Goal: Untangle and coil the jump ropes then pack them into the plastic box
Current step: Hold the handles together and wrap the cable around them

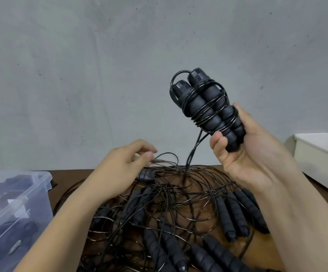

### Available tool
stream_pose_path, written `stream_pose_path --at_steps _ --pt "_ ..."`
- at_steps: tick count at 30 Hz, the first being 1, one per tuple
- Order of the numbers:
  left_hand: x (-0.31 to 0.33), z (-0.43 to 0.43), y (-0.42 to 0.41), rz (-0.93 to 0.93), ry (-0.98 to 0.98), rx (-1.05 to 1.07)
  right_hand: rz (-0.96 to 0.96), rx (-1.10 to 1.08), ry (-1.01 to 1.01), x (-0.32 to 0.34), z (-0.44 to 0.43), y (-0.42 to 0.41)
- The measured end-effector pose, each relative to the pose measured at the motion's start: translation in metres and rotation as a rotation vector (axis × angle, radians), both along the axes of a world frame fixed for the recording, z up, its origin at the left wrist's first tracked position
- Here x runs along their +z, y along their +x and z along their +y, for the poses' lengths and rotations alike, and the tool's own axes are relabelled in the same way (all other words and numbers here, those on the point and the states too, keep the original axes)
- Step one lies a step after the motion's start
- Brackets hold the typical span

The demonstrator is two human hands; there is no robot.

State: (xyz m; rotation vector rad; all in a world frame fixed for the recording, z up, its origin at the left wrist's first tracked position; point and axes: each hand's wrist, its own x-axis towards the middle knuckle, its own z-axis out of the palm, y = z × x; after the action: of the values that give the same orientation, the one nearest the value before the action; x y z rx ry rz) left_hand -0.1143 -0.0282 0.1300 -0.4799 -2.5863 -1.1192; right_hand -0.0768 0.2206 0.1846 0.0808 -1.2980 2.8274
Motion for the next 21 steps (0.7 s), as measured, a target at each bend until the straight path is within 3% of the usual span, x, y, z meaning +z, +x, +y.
stream_pose_path --at_steps 5,11,18,21 --pt "0.015 0.034 0.033 -0.022 0.333 -0.27 -0.076 0.121 -0.001 -0.008 -0.016 0.001" --pt "0.015 0.036 0.028 0.15 0.473 -0.06 -0.138 0.283 0.022 -0.01 -0.031 0.008" --pt "0.015 0.032 0.028 -0.099 0.767 -0.396 -0.171 0.309 0.028 -0.012 -0.035 0.008" --pt "0.011 0.033 0.028 -0.081 0.725 -0.325 -0.157 0.328 0.033 -0.014 -0.035 0.007"
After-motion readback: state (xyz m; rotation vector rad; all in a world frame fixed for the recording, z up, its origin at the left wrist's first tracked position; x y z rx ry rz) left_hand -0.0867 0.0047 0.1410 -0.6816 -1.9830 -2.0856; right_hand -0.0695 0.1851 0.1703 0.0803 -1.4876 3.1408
